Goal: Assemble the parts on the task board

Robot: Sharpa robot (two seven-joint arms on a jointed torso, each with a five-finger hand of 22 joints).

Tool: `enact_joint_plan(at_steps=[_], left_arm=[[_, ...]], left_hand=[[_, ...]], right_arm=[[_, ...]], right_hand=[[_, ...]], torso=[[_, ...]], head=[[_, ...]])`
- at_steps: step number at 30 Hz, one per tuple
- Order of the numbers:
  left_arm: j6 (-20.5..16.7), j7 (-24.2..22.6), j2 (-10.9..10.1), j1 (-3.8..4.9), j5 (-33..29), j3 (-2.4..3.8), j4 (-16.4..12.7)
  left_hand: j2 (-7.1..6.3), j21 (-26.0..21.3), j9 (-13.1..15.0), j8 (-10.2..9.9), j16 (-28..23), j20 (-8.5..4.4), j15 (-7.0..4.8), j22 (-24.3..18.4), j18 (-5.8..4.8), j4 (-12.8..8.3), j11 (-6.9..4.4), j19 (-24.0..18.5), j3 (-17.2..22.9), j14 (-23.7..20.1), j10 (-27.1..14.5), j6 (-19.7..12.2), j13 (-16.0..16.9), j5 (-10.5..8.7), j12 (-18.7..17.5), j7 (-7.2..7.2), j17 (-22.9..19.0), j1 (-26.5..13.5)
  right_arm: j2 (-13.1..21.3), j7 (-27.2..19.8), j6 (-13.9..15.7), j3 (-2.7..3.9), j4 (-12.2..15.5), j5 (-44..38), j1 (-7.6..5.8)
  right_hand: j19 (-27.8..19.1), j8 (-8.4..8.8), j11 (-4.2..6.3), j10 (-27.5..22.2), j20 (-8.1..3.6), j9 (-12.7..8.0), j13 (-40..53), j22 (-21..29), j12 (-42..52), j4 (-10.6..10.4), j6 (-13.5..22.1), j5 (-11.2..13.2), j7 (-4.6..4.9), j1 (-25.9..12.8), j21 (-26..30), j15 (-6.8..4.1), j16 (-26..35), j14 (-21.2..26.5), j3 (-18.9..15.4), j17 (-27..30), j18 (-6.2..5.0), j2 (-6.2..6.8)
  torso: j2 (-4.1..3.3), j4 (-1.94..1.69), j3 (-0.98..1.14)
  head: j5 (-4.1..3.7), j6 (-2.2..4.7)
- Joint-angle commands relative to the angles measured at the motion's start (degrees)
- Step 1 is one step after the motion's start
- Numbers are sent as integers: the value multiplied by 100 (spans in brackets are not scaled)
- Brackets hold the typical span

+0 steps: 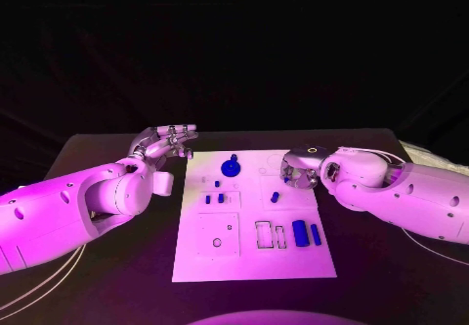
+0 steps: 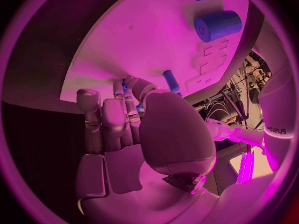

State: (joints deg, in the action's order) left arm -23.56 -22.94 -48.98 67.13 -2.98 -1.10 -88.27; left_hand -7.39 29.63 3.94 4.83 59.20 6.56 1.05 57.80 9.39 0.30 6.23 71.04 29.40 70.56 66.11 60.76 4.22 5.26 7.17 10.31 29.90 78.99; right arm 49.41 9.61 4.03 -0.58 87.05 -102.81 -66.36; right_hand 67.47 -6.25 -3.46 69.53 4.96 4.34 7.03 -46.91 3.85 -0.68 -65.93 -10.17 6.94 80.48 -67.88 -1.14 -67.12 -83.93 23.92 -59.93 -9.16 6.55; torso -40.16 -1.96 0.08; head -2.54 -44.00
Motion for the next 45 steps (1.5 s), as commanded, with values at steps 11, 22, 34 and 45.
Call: enact_joint_plan(at_steps=[11, 22, 34, 45], left_arm=[[78, 24, 24, -3, -45, -5, -9], [79, 42, 30, -9, -44, -6, 15], [66, 47, 47, -17, -44, -6, 32], [92, 51, 72, -24, -44, -6, 17]], left_hand=[[10, -30, 0, 42, -23, 3, -3, -12, 103, -47, -10, -29, -12, -44, -54, -44, 1, 15, 34, 12, -22, 22], [12, -35, 1, 48, -26, 2, -4, -15, 103, -63, -9, -28, -18, -51, -61, -46, 2, 15, 46, 13, -35, 36], [6, -43, -1, 52, -24, 3, 0, -22, 103, -89, 0, -27, -35, -59, -93, -69, -1, 15, 60, 24, -47, 49], [7, -45, -2, 52, -25, 3, 1, -23, 102, -94, 3, -26, -38, -62, -101, -76, -2, 16, 63, 26, -55, 51]], right_arm=[[-62, 70, 173, -25, -16, -101, 77], [189, 191, 661, 22, 335, 132, 3], [385, 164, 880, 73, 877, 580, -130], [111, -29, 874, 57, 1434, 867, 45]], right_hand=[[157, -47, 14, 261, 2, 35, -144, -269, -17, 101, -161, 601, 5, 52, -208, -14, -146, -187, 282, -102, 144, -276], [198, -47, 12, 264, 2, 37, -158, -351, -22, 100, -167, 625, 5, 29, -253, -13, -138, -184, 286, -84, 158, -269], [225, -40, 7, 254, 1, 38, -182, -405, -31, 91, -162, 632, 8, -8, -288, -9, -162, -190, 293, -105, 167, -260], [228, -25, 1, 237, -1, 35, -213, -421, -34, 116, -143, 579, 20, 2, -306, -6, -169, -189, 338, -99, 167, -264]], torso=[[5, 2, -4], [11, 3, -5], [2, 6, -2], [3, -2, -12]], head=[[-12, -25], [-29, -18], [7, -23], [160, -42]])
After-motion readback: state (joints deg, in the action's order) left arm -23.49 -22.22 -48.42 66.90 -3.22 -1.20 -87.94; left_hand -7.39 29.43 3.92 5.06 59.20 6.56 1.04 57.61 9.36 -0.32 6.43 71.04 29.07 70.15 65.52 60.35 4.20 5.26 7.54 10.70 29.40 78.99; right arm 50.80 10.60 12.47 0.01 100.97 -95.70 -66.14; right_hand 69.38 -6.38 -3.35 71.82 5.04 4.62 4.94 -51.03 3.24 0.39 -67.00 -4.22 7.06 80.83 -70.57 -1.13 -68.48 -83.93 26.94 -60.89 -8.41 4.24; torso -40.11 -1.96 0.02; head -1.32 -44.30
